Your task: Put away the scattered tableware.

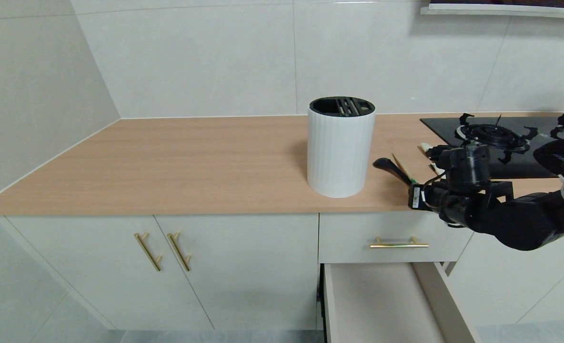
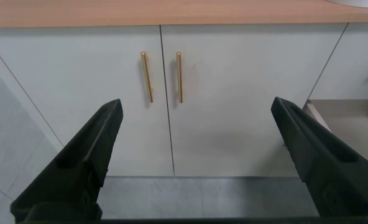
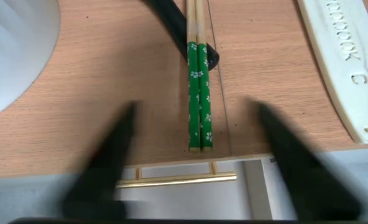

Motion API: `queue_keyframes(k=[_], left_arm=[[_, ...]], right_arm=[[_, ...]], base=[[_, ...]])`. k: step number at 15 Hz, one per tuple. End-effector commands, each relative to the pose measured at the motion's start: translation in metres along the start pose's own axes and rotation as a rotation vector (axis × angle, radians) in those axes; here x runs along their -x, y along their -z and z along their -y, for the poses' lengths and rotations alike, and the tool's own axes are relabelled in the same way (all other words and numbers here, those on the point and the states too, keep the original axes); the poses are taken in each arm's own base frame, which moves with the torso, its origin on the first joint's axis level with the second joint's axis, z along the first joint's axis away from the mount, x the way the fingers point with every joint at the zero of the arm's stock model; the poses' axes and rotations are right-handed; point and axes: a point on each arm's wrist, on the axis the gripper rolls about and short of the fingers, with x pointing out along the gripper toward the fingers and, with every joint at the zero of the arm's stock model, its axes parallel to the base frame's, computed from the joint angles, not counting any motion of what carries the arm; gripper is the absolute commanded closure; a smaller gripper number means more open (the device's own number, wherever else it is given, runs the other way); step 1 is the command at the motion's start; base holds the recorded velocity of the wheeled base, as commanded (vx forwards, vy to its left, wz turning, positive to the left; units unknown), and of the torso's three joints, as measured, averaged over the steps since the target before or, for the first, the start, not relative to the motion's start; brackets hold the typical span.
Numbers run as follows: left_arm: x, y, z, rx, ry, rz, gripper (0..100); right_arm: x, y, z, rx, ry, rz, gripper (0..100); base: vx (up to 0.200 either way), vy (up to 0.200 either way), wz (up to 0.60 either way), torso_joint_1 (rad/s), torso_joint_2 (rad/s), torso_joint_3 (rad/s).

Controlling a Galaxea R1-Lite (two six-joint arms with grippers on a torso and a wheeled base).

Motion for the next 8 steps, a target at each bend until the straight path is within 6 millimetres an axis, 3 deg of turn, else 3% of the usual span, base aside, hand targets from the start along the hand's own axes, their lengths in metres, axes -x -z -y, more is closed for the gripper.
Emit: queue_keyframes(k=[1, 6, 8], left_arm=[[0.000, 0.000, 0.000, 0.000, -0.001, 0.000, 0], [0.000, 0.000, 0.000, 0.000, -0.001, 0.000, 0], [0.000, 0.000, 0.000, 0.002, -0.001, 0.000, 0]], right_arm=[[0.001, -0.001, 0.000, -0.001, -0.001, 0.002, 100], [0.007, -0.005, 0.002, -0.006, -0.001, 0.016, 100], [0.023, -0.014, 0.006, -0.016, 0.013, 0.046, 100]], base=[[0.000, 0.000, 0.00, 0.000, 0.00, 0.000], [0.000, 0.000, 0.00, 0.000, 0.00, 0.000], [0.000, 0.000, 0.00, 0.000, 0.00, 0.000]])
